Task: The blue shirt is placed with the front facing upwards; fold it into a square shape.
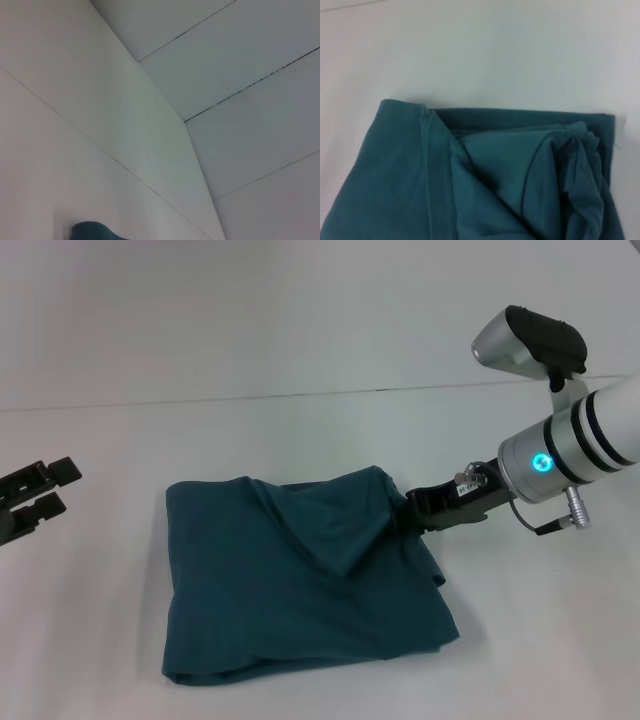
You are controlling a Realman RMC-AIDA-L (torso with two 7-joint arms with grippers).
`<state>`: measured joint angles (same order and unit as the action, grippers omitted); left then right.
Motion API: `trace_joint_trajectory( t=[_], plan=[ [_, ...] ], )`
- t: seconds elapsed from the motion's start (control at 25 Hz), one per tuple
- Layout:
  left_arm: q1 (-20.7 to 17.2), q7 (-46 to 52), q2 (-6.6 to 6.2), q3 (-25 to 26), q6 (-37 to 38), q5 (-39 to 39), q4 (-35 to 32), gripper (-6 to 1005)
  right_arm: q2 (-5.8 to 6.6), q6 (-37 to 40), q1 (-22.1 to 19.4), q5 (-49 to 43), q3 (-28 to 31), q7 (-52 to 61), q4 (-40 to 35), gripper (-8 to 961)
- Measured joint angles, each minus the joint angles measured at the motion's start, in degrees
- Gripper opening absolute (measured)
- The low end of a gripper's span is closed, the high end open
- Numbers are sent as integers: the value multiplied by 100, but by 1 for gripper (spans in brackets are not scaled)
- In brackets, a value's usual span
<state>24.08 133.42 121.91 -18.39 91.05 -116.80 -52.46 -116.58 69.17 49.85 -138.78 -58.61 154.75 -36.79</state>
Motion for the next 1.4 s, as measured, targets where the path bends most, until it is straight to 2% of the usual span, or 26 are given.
trace_joint_trajectory(
  t=[0.2, 0.36, 0.48, 0.64, 0.8, 1.12, 1.2, 1.4],
  plan=[
    [0, 0, 0, 1, 1, 0, 0, 769, 64, 36, -7, -7, 25, 19, -16, 346],
    [3, -1, 0, 4, 1, 0, -2, 767, 235, 6, -100, -144, 70, 238, -98, 410],
    [9, 1, -2, 1, 6, 9, -2, 767, 300, -8, -306, -226, 144, 420, -447, 458],
    [14, 2, -6, 3, 5, 15, -2, 767, 269, 129, -512, -197, 391, 443, -959, 459],
    [9, 7, -10, 3, 0, 17, -2, 768, 258, 406, -542, -22, 549, 292, -1038, 460],
    [16, 55, -55, 116, 0, 56, -1, 768, 420, 1855, -265, 378, 806, 1, -890, 451],
    [21, 57, -60, 169, 2, 130, -2, 768, 420, 1898, -183, 391, 834, 9, -835, 444],
    [4, 75, -54, 270, -3, 268, -2, 769, 289, 1421, 77, 310, 712, -45, -140, 450]
  ],
)
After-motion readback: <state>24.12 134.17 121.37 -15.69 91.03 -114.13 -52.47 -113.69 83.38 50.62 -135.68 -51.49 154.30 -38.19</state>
